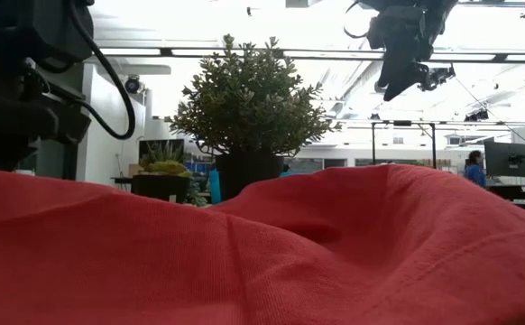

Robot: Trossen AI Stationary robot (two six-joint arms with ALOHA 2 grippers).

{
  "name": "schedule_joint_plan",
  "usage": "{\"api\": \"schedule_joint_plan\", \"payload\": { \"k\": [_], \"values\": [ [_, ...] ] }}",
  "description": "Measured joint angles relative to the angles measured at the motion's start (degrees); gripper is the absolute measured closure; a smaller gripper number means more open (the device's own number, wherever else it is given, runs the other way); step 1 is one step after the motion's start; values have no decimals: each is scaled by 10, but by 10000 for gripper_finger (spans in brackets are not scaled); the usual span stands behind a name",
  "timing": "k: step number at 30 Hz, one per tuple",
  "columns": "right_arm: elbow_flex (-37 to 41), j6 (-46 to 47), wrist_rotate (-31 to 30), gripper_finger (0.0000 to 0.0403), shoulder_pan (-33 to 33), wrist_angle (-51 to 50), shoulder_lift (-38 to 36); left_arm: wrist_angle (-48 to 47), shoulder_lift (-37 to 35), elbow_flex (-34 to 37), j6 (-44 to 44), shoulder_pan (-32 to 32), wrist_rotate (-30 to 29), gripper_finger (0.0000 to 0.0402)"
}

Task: Pick and placing Produce into tupperware
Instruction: Put the yellow corn into the blue bin

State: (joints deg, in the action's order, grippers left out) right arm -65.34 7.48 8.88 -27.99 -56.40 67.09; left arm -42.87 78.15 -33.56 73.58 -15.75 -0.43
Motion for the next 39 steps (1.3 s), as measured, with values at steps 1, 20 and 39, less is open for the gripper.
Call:
{"api": "schedule_joint_plan", "payload": {
  "k": [1, 20, 39],
  "values": [
    [0, 0, 0, 171, 0, 0, 0, 0, 0, 0, 0, 0, 0, 358],
    [0, -5, 0, 171, 0, 0, 0, 31, 0, 0, 2, 0, 0, 377],
    [0, -15, 0, 171, 0, -1, 0, 65, 0, -21, -29, 0, 25, 380]
  ]
}}
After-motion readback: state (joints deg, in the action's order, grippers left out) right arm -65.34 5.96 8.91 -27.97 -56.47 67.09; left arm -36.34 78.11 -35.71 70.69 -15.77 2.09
